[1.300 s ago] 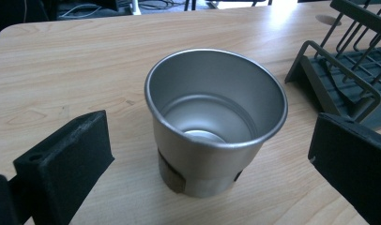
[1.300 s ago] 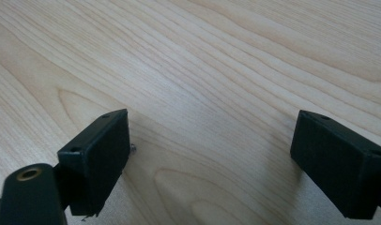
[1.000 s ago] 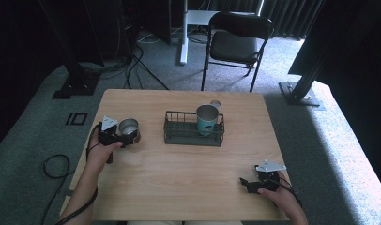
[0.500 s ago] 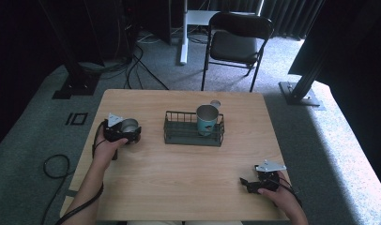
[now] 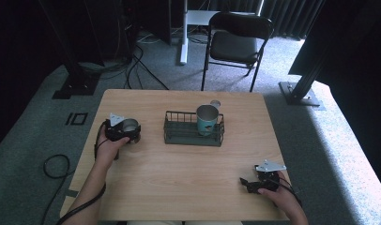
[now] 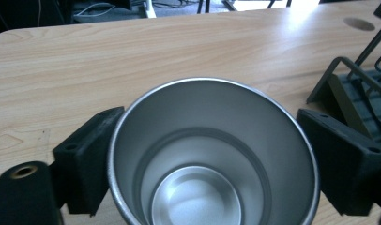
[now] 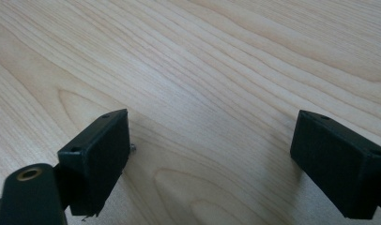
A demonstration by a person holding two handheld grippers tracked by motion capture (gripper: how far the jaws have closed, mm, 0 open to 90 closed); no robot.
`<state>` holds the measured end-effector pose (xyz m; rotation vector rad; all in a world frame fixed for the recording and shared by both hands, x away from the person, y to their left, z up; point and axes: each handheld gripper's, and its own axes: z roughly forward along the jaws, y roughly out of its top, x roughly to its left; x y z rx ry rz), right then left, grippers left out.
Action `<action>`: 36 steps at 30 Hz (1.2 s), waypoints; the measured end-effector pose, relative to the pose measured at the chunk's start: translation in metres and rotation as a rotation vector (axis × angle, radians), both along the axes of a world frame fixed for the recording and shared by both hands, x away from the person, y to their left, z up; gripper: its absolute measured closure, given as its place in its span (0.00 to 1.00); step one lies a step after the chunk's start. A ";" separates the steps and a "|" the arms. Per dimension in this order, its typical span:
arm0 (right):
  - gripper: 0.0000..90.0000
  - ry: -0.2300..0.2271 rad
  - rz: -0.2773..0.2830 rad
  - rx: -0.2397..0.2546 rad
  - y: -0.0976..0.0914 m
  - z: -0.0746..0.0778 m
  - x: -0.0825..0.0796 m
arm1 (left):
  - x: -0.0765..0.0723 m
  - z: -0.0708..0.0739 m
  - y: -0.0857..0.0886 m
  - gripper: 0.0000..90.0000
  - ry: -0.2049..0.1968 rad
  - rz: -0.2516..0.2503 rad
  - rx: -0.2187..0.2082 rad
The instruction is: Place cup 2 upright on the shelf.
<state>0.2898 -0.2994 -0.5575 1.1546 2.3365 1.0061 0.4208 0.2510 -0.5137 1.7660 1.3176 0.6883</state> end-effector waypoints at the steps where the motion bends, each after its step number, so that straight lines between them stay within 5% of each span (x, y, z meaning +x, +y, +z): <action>1: 0.13 0.000 0.000 0.000 0.000 0.000 0.000 | 0.000 0.000 0.000 0.15 -0.001 0.000 0.001; 17: 0.13 0.001 -0.001 0.000 0.000 0.000 0.000 | 0.000 0.006 -0.002 0.16 -0.006 -0.028 -0.020; 36: 0.13 0.000 -0.001 0.000 0.000 0.000 0.000 | -0.005 0.059 -0.012 0.16 -0.056 -0.072 -0.028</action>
